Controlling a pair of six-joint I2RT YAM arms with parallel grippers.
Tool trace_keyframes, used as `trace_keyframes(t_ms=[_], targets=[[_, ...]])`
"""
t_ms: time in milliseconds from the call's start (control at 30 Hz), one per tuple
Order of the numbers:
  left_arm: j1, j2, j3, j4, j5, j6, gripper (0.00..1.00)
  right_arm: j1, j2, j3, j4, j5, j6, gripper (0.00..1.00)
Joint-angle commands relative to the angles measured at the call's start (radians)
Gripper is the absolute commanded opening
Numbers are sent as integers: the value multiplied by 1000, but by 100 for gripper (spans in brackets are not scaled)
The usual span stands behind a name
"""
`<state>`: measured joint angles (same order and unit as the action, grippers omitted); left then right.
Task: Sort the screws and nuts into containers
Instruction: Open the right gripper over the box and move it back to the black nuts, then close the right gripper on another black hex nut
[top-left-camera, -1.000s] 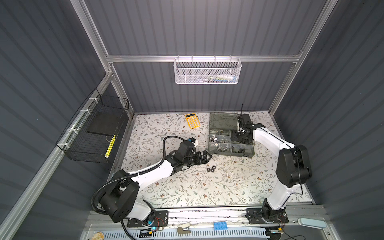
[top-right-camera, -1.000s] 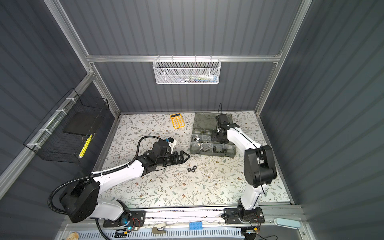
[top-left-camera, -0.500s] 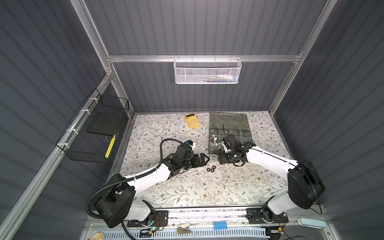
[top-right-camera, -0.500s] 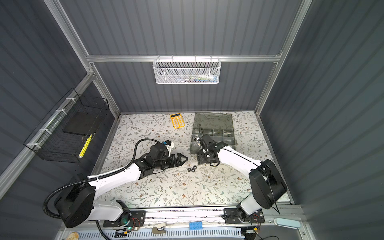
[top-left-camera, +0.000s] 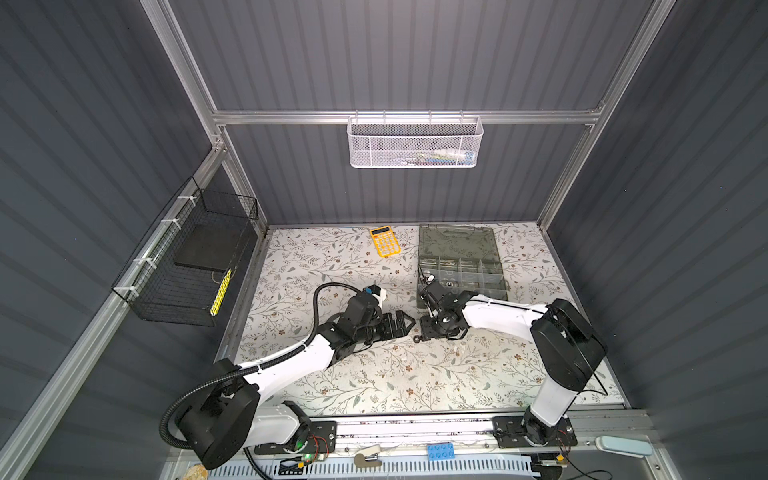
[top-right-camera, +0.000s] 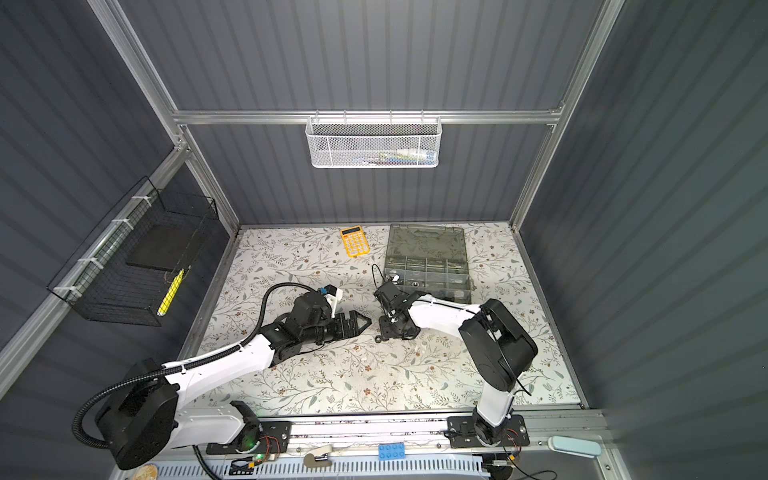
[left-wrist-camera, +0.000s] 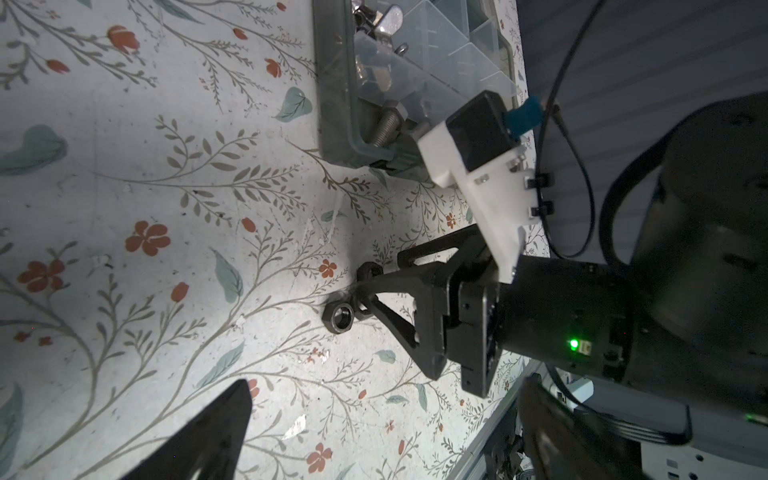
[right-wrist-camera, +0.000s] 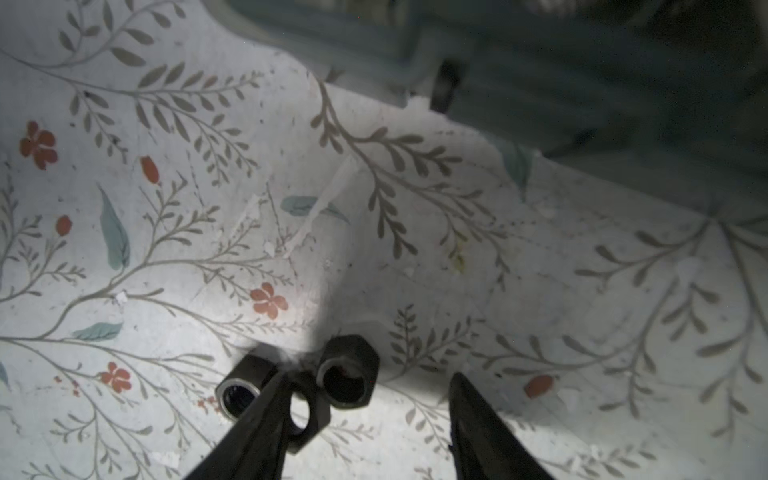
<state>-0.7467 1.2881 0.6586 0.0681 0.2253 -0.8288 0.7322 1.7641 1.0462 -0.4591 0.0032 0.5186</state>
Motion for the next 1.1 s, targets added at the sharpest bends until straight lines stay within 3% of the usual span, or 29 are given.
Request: trace_keyframes(t_ms=[0, 767, 1067], targets=[[-4, -18, -3, -22, -17, 2, 100, 3, 36, 23, -3, 13, 18, 58], [-5, 6, 4, -13, -17, -1, 100, 19, 58, -6, -29, 64, 26, 25], [-5, 47, 25, 23, 13, -5, 100, -1, -55, -5, -63, 69, 15, 18]])
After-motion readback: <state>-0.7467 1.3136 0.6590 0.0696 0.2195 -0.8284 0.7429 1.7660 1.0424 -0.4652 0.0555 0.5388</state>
